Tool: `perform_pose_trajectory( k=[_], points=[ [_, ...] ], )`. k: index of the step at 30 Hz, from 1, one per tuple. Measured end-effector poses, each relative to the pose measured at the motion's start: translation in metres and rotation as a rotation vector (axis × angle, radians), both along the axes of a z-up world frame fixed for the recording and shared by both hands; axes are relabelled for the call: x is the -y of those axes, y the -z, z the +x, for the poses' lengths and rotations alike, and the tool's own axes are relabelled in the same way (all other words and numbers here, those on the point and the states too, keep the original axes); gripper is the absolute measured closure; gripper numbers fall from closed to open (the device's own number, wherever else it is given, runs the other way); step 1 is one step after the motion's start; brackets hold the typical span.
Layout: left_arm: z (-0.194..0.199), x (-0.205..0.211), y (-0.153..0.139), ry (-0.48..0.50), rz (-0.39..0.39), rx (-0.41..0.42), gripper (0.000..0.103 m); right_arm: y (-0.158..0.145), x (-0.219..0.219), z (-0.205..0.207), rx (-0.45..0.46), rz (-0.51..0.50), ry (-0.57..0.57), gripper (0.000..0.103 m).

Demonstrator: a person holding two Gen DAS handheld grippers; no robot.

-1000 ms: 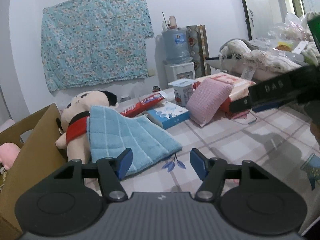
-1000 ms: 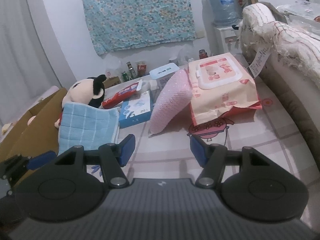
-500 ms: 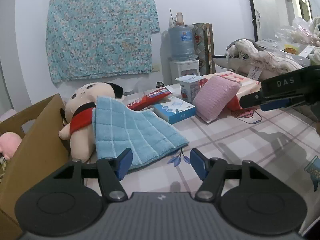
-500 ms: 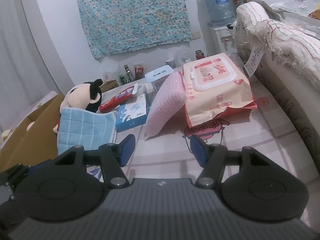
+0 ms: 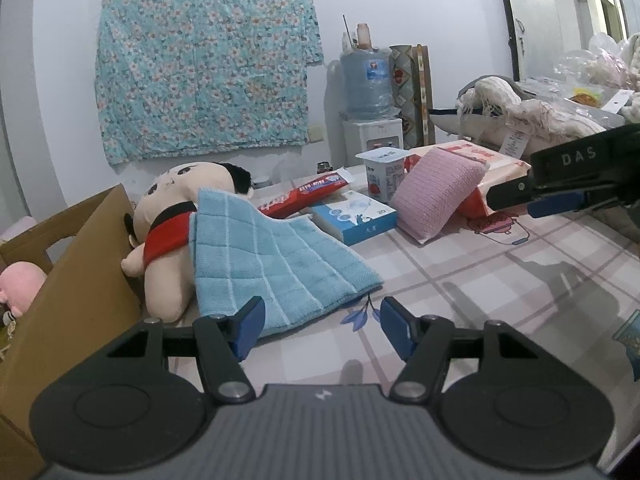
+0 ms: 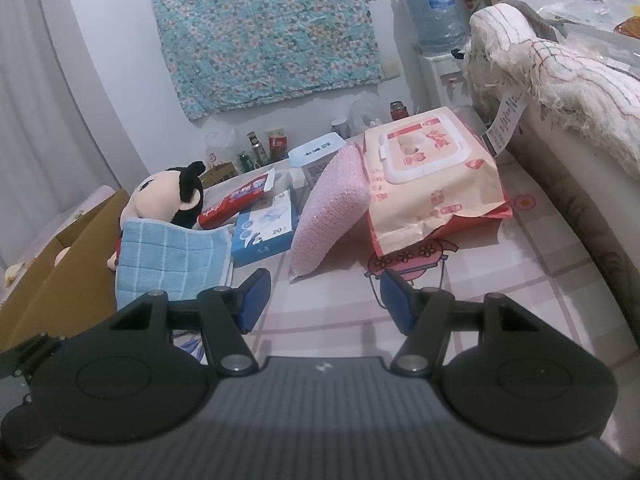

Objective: Organize soft objects
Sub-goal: 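Move both tools away from the box toward the blue towel on the bed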

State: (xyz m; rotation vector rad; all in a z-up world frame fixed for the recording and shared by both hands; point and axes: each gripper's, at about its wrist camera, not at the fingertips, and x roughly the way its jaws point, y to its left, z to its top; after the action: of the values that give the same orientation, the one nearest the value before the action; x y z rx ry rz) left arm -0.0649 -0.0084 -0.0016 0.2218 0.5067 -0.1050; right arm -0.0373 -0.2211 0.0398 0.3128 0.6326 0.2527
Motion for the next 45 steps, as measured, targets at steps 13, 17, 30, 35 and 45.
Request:
perform_pose_trajectory(
  k=[13,17,30,35,45],
  points=[
    [0.004,-0.007,-0.002,-0.043,-0.007,0.017,0.038,0.000,-0.001,0.008,-0.015,0.018,0.015,0.043],
    [0.008,-0.010,-0.012,-0.060,-0.020,0.016,0.038,-0.009,-0.011,0.026,-0.025,-0.011,-0.029,0.043],
    [0.049,-0.024,-0.055,-0.072,-0.049,-0.047,0.037,-0.052,-0.044,0.083,0.016,0.031,-0.073,0.037],
    [0.066,-0.035,-0.066,-0.066,-0.083,-0.102,0.037,-0.052,-0.054,0.101,-0.017,0.011,-0.024,0.037],
    [0.074,-0.040,-0.109,0.004,-0.124,-0.133,0.037,-0.040,-0.043,0.113,-0.052,0.071,0.016,0.037]
  ],
)
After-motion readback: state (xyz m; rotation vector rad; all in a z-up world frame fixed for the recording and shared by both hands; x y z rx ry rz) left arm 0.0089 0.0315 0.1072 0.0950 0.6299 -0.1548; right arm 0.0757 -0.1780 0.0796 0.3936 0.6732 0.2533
